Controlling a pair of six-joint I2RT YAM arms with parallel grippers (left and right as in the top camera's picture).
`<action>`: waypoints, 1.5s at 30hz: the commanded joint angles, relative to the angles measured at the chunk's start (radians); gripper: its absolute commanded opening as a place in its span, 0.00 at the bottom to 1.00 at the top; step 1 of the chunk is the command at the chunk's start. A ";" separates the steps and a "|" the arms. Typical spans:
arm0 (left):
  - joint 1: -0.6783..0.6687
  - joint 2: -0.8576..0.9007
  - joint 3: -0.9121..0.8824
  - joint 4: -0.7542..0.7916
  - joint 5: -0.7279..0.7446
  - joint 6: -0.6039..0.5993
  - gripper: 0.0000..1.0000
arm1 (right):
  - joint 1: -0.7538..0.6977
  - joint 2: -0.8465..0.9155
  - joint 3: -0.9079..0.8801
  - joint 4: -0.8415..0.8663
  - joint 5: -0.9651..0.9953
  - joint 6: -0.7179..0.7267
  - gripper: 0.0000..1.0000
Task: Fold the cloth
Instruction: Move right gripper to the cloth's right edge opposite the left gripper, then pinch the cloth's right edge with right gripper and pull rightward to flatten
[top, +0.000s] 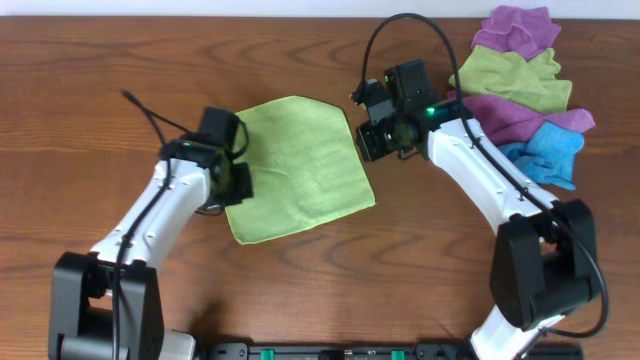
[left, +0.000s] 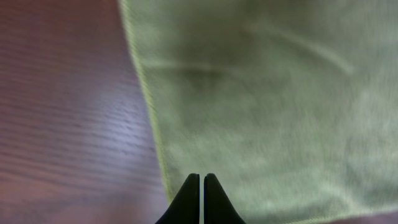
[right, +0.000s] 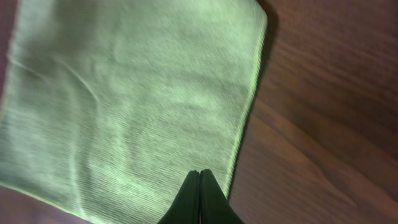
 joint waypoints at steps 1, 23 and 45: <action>0.053 -0.014 -0.004 0.027 0.036 -0.014 0.06 | 0.017 0.044 0.018 -0.011 0.068 -0.019 0.02; 0.164 -0.014 0.011 0.173 0.156 0.027 0.06 | 0.086 0.222 0.018 -0.019 0.121 -0.019 0.01; 0.253 -0.014 0.011 0.211 0.187 0.027 0.06 | 0.165 0.225 0.018 -0.300 0.124 0.012 0.02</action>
